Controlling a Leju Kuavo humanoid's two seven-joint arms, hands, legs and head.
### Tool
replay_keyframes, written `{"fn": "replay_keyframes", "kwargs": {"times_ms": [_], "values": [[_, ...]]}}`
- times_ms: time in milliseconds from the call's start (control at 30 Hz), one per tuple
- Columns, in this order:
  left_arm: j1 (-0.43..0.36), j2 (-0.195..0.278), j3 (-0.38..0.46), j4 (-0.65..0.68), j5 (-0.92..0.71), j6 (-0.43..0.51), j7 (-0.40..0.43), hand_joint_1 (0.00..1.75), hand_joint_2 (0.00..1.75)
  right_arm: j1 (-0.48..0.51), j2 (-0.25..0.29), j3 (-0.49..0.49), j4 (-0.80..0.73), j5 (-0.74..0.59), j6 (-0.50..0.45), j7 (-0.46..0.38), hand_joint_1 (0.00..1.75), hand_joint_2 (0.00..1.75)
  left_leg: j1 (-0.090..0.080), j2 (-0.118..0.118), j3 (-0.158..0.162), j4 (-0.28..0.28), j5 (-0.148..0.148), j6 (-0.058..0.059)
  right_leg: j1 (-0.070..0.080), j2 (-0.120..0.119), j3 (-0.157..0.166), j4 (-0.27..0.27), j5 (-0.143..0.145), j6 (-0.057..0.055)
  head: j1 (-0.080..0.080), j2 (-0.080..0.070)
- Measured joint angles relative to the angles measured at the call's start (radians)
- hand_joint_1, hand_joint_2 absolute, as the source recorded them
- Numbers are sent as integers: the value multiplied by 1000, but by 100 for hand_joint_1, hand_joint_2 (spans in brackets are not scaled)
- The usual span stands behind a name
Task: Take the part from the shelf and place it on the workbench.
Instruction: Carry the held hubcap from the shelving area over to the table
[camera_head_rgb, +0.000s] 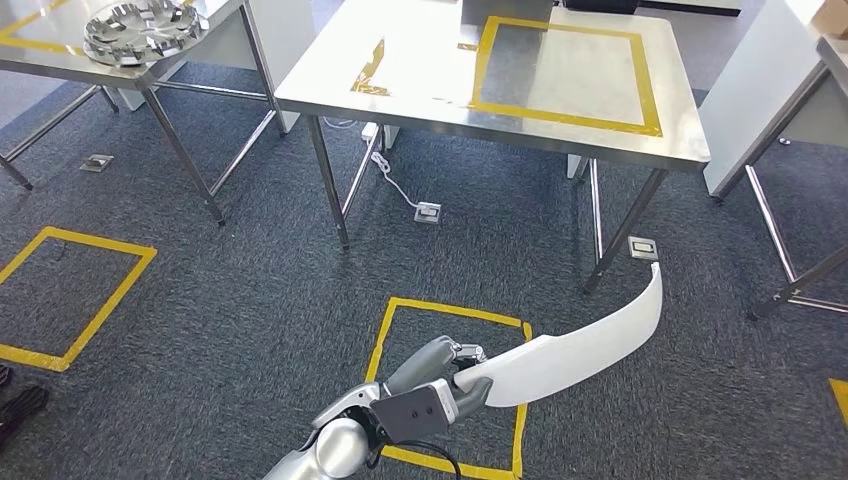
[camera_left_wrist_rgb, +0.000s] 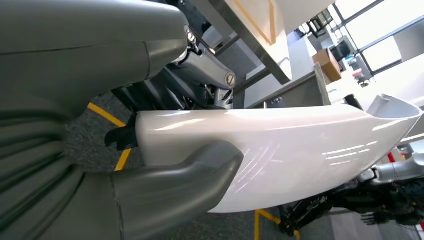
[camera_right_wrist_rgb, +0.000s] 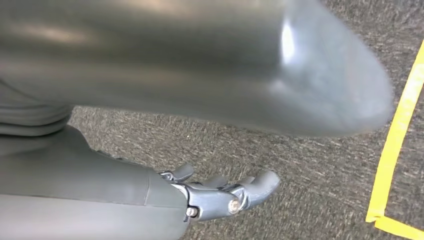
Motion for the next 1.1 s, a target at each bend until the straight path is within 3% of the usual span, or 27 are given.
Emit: {"fn": "replay_keyframes", "kwargs": {"times_ms": [100,300,467,567,633,733,767,800,833,900,967,1033,1100], "values": [[0,0,0,-1,-6,0,0,175,175,1,0,0,0,-5,1,2,0,0,0,1,4,0,-7,-2,-1,0,3,-9,2,8,1,0],[0,-1,0,-4,-8,-1,1,175,175,1,1,-1,0,-7,-2,1,0,0,-1,1,11,-4,-8,-7,-2,2,9,-10,-1,5,1,0],[1,-1,0,-6,-6,-6,3,175,175,1,2,-1,0,-7,-2,-1,0,0,-8,1,14,-6,-16,4,-9,1,14,-15,-5,14,0,0],[2,-1,0,-7,-6,-6,4,175,175,1,2,-1,0,-6,-2,-1,0,0,-6,-1,31,-24,-23,15,-11,1,19,6,5,26,1,0],[3,-2,0,-8,-6,-6,5,175,175,0,2,-1,0,-6,-2,0,0,0,-3,0,51,-33,-32,25,-13,0,-5,62,-19,34,3,0],[6,-2,0,-9,-5,-6,6,175,175,1,2,-1,0,-7,-1,1,0,0,-3,3,66,-34,-42,26,-17,-1,-106,221,-96,43,6,0],[8,-2,0,-9,-5,-6,6,175,175,3,2,-1,0,-7,-1,1,0,0,-3,4,70,-33,-45,24,-18,-1,-132,252,-100,45,6,0],[10,-2,0,-9,-6,-6,6,175,175,4,2,-1,0,-7,-1,1,0,0,-3,4,76,-33,-50,20,-20,-1,-142,250,-84,46,7,0],[11,-2,0,-9,-9,-5,6,175,175,5,2,-1,0,-6,-1,0,0,0,-3,4,84,-33,-55,17,-22,-2,-131,210,-50,45,7,0],[11,-2,0,-9,-19,-1,8,175,175,5,2,-1,0,-5,-1,-3,0,0,-3,4,103,-32,-69,8,-23,-3,-79,78,28,39,8,0],[10,-2,0,-9,-26,3,9,175,175,5,3,-1,0,-2,-1,-6,0,0,-5,4,113,-31,-82,-4,-19,-4,-45,-2,44,26,9,0],[8,-2,0,-13,-29,6,10,175,175,6,3,-1,0,0,-1,-9,0,0,-4,5,118,-23,-88,-16,-16,-4,-33,-13,30,10,8,0],[4,-1,0,-19,-31,9,11,175,175,8,4,-1,0,2,-2,-10,0,0,-3,6,107,21,-84,-27,-20,-3,-11,-19,28,-4,6,0]]}}
